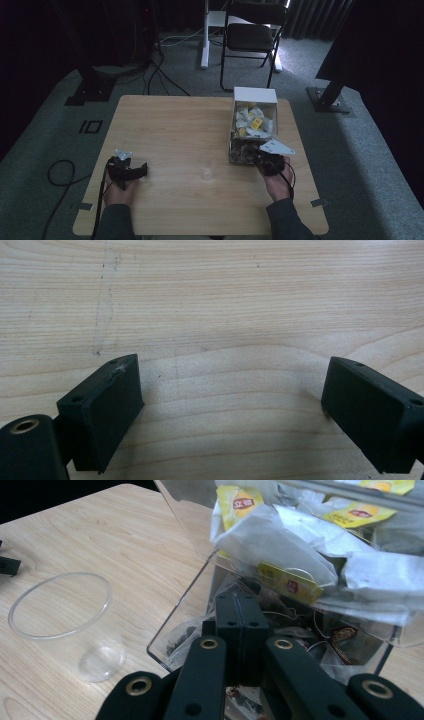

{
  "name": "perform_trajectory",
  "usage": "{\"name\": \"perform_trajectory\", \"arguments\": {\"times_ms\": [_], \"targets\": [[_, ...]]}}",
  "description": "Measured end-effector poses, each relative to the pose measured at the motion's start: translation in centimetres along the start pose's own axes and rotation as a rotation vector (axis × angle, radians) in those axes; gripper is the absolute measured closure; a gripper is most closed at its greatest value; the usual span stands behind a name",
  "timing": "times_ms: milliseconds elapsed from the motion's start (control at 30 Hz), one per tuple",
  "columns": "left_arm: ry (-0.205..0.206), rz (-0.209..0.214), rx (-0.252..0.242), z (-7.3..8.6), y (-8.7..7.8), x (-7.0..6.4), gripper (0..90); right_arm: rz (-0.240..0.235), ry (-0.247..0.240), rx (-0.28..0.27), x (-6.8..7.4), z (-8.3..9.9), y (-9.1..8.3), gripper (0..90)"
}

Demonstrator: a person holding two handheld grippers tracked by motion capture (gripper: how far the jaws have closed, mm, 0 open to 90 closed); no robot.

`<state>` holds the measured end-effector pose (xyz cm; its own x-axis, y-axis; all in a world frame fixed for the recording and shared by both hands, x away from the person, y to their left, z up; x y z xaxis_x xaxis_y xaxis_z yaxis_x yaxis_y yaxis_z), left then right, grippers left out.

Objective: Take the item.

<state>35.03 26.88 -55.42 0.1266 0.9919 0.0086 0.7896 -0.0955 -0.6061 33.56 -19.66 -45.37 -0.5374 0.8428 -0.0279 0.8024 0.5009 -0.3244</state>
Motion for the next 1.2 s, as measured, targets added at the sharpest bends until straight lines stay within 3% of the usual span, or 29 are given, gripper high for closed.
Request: {"name": "perform_trajectory", "arguments": {"times_ms": [1200], "targets": [[0.0, 0.0, 0.0, 0.0, 0.0, 0.0, 9.9, -0.034, -0.035, -0.023, 1.8, -1.1, 0.2, 90.0]]}}
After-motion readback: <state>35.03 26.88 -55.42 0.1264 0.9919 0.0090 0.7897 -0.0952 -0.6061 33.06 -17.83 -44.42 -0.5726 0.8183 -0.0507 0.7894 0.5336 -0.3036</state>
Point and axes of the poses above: each handheld gripper's, and its own axes: y roughly forward along the jaws, z roughly out of its underside, x roughly to its left, the point moved 1 cm from there along y, roughly forward along the jaws, and after that the axes turned 8 degrees about -x, right-handed, at the moved point
